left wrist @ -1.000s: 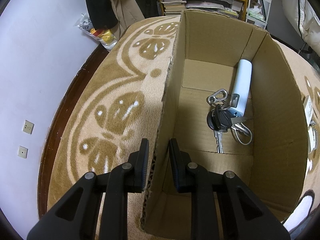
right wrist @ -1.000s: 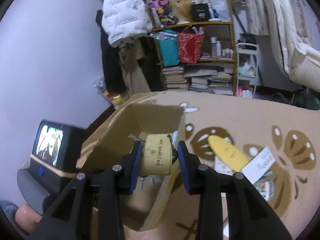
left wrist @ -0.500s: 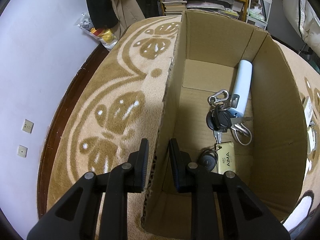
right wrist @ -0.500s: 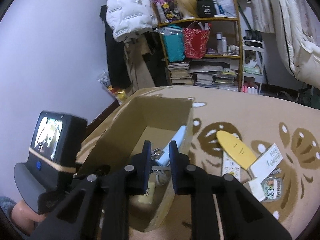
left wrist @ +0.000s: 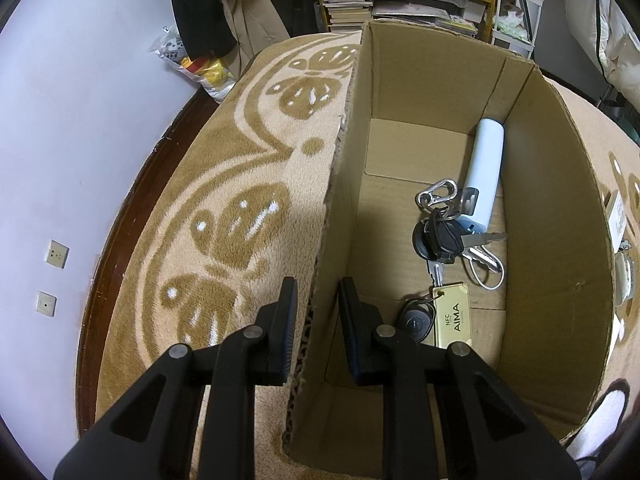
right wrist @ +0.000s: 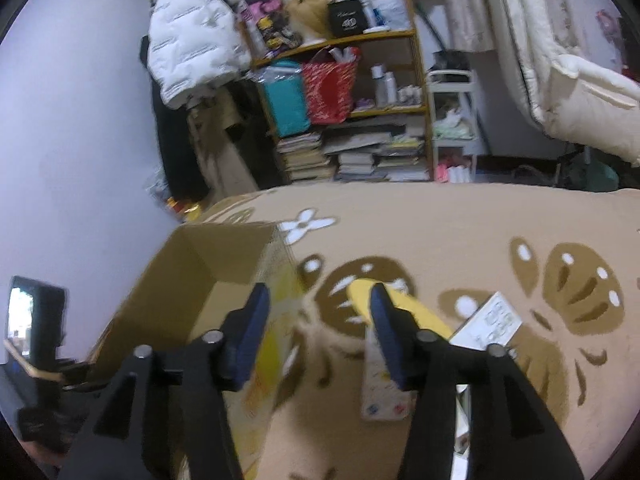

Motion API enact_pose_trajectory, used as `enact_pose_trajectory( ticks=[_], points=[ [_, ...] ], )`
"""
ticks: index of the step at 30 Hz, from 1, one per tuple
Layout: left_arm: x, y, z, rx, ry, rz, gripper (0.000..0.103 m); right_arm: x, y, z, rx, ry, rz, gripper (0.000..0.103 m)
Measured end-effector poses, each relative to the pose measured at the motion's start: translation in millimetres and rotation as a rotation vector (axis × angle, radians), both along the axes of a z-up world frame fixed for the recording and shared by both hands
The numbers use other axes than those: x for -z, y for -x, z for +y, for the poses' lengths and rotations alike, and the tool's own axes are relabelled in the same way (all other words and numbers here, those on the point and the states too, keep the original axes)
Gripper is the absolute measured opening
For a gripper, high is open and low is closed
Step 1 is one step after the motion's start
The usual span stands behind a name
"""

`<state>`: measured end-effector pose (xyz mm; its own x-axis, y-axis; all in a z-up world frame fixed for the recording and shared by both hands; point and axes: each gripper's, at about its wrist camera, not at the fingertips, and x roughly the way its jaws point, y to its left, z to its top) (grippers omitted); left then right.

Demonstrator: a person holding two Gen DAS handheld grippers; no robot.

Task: Organize rigid objects
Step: 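Grasp the yellow paddle fan by its edge with the right tool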

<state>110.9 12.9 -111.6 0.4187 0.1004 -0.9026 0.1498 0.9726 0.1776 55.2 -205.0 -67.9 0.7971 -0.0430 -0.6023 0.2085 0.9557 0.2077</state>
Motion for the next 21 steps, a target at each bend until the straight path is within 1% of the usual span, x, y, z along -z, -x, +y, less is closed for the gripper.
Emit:
enact_pose_trajectory(
  ticks=[3,5,6,7,12,17,21],
  points=[
    [0,0,1,-0.005,0.006,0.002,0.021,13,-8,-9,-0.002,-0.002,0.033,0.065],
    [0,0,1,-0.004,0.008,0.002,0.021,20,-16,-11,-0.025,0.012,0.057,0.074],
    [0,0,0,-0.003,0.004,0.001,0.021,23,-19,-12,-0.036,0.02,0.065,0.085],
    [-1,0,0,-0.001,-0.001,-0.001,0.021,25,-23,-13,-0.049,0.031,0.07,0.09],
    [-1,4,-8,0.022,-0.059,-0.018,0.021,37,-38,-16,-0.077,0.065,0.107,0.091],
    [-2,7,-9,0.035,-0.062,-0.021,0.018,66,-52,-28,-0.063,0.073,0.196,0.091],
    [-2,4,-6,0.023,-0.041,-0.014,0.018,83,-59,-44,-0.039,0.035,0.238,0.091]
  ],
)
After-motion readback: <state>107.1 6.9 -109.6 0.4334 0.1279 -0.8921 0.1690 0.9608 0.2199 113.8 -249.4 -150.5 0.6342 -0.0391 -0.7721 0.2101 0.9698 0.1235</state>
